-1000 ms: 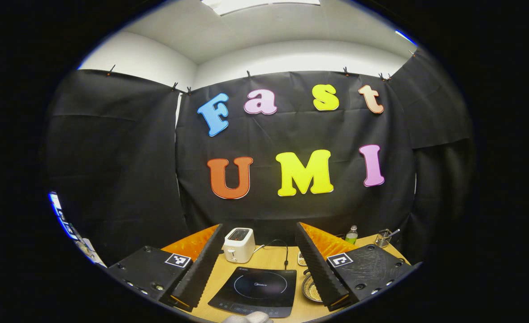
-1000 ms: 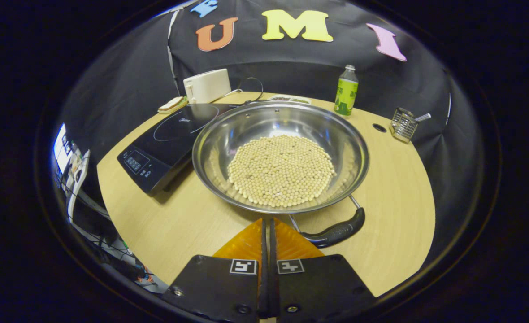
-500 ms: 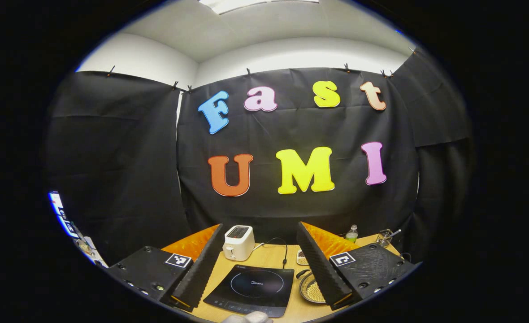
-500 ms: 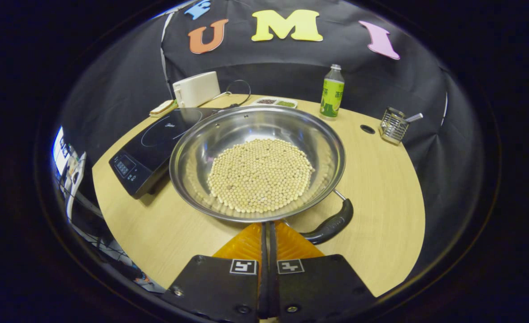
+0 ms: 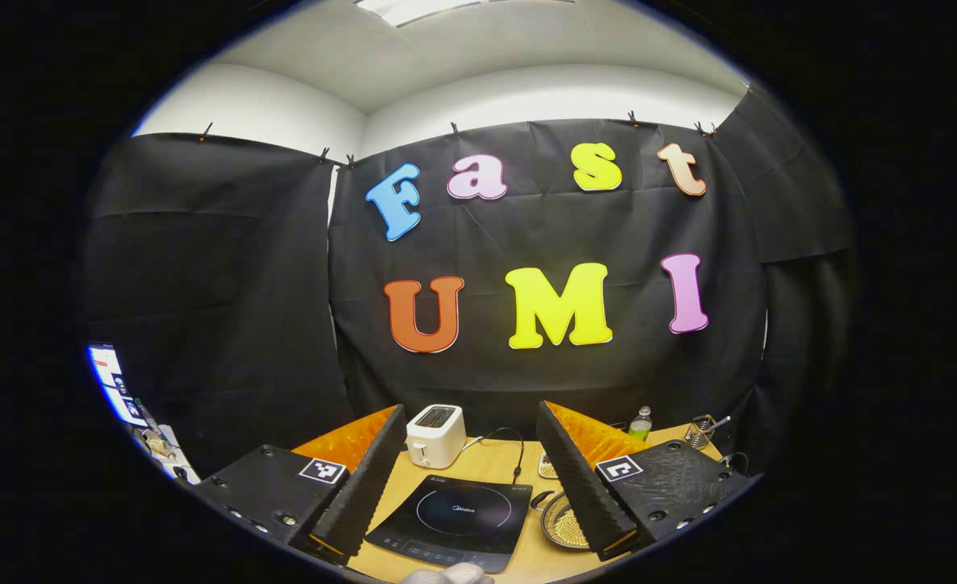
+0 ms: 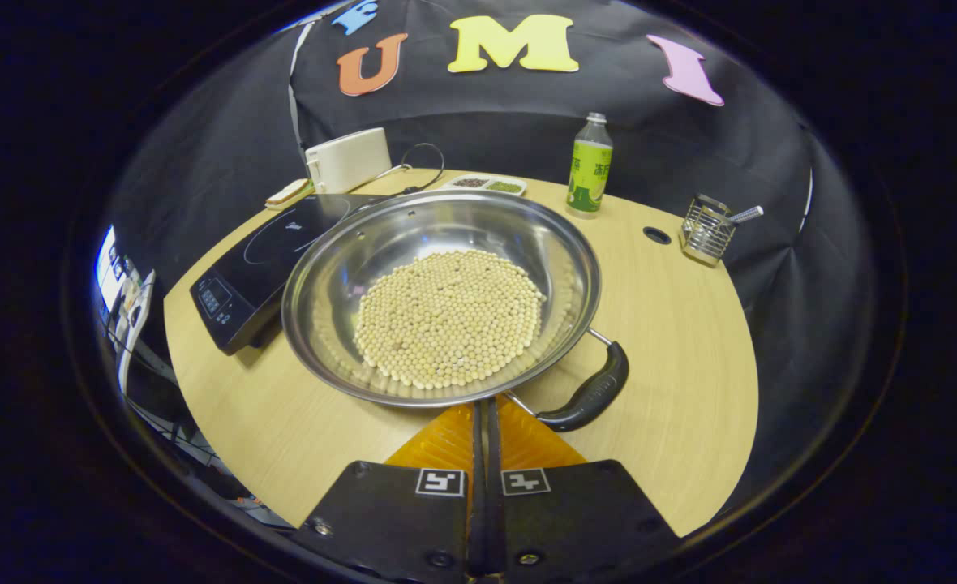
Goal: First push the handle of the pot to place it horizontally, then grasp the pot with both hands and set it on the induction cooktop.
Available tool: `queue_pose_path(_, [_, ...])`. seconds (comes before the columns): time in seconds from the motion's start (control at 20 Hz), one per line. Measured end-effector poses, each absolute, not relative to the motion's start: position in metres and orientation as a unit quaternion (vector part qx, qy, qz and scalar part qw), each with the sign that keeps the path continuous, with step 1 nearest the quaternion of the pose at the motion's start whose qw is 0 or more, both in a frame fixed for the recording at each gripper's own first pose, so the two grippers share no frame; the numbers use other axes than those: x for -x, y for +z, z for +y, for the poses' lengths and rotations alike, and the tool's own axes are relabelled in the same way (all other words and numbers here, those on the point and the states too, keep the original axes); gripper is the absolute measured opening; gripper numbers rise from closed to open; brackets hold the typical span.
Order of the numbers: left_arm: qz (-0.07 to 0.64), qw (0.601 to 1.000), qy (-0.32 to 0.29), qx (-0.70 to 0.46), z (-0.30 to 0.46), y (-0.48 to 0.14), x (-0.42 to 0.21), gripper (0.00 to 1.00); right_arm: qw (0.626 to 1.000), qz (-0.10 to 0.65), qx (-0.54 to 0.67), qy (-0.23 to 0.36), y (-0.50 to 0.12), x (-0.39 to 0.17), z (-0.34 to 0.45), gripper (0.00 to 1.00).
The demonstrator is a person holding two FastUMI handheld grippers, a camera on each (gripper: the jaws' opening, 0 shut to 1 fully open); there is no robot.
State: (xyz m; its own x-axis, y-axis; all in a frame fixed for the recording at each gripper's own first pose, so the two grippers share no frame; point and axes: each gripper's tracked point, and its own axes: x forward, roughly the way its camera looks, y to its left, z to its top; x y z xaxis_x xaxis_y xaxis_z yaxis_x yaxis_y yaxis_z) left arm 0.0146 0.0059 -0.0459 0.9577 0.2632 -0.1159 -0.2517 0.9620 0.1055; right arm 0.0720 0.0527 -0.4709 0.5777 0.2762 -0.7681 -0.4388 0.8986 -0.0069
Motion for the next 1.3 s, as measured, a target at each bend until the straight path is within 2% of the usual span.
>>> queue_pose_path(0.4, [0.069,0.985,0.154,-0.039,-0.005,-0.050,-0.011,0.96,0.882,0.409,0.109,0.207,-0.468,-0.093,0.030,0.04])
queue_pose_path(0.45, [0.068,0.984,0.159,-0.039,-0.005,-0.048,-0.011,0.96,0.881,0.410,0.111,0.208,-0.467,-0.096,0.028,0.01])
queue_pose_path(0.5, [0.067,0.983,0.163,-0.041,-0.005,-0.047,-0.010,0.96,0.881,0.410,0.112,0.209,-0.468,-0.099,0.026,0.04])
queue_pose_path(0.65, [0.068,0.981,0.178,-0.043,-0.004,-0.050,-0.007,0.96,0.879,0.410,0.117,0.214,-0.467,-0.106,0.020,0.04])
queue_pose_path(0.7, [0.069,0.980,0.181,-0.041,-0.005,-0.050,-0.006,0.96,0.878,0.410,0.119,0.216,-0.467,-0.108,0.018,0.01])
queue_pose_path(0.75, [0.069,0.980,0.184,-0.040,-0.006,-0.051,-0.005,0.96,0.878,0.409,0.120,0.217,-0.466,-0.110,0.016,0.04])
queue_pose_path(0.9, [0.069,0.978,0.193,-0.044,-0.010,-0.052,-0.003,0.96,0.877,0.412,0.118,0.217,-0.466,-0.119,0.009,0.04])
queue_pose_path(0.95, [0.070,0.977,0.197,-0.046,-0.011,-0.052,-0.003,0.96,0.877,0.413,0.117,0.217,-0.466,-0.121,0.007,0.01])
queue_pose_path(1.3, [0.065,0.974,0.213,-0.044,-0.020,-0.049,0.003,0.96,0.878,0.409,0.125,0.215,-0.461,-0.138,-0.011,0.04])
